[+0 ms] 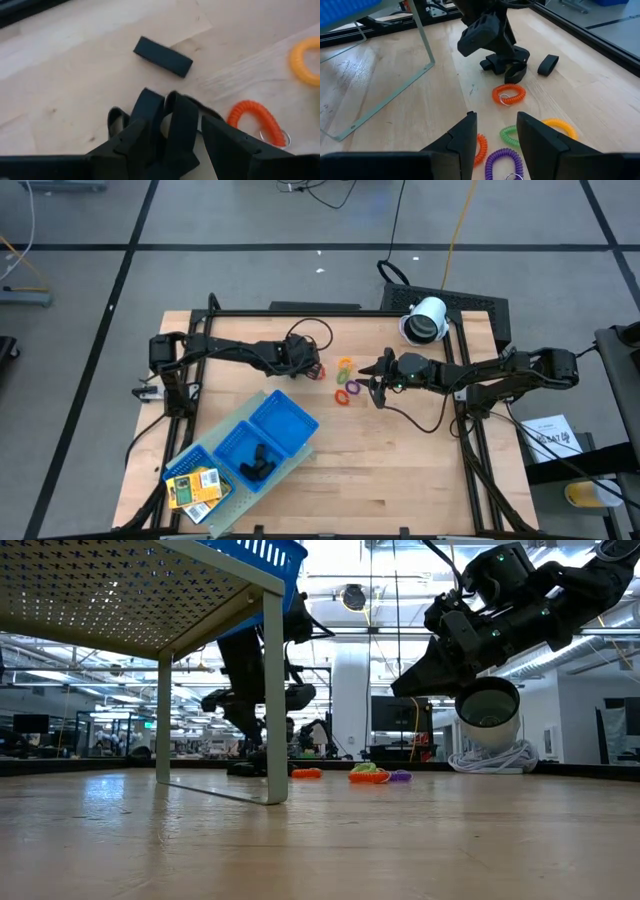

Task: Pick & Place Office Desk Supplies
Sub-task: Put the black rubber band into the center blue basket on the shelf

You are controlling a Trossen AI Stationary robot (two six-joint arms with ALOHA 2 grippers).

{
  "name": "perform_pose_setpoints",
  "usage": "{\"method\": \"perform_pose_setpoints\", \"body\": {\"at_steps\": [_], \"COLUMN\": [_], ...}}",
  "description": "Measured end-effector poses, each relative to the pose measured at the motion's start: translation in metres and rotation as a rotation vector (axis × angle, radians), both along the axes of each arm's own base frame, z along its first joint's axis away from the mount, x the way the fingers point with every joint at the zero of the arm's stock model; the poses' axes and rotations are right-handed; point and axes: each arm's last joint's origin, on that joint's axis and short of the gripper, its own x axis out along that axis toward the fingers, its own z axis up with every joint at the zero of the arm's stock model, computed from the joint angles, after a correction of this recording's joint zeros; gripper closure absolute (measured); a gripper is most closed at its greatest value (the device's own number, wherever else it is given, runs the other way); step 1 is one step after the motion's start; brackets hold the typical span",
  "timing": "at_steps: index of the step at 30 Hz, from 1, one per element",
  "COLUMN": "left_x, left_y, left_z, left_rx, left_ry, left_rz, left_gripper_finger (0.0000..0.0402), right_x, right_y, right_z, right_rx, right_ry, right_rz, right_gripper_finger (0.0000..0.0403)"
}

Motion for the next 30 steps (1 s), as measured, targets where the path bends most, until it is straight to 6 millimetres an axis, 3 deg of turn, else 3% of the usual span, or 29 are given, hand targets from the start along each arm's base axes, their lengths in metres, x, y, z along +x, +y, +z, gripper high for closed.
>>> {"method": "perform_pose_setpoints", "body": {"at_steps": [14,30], "left_x": [0.004,0.005], "left_y": [-0.001,0.000], "left_z": [-0.030,-0.026], "left_rx": [-0.102,-0.059], "left_ry": [0.069,0.045], "left_rz": [-0.028,-0.007], "left_gripper_finger": [0.0215,0.0215], "right_x": [0.000,0.000], "right_y": [0.000,0.000], "right_z": [0.000,0.000], "right_rx": [0.000,0.000], "right_ry": [0.001,0.001], "right_rz": [0.000,0.000], "right_gripper_finger": [0.0275,0.0275]}}
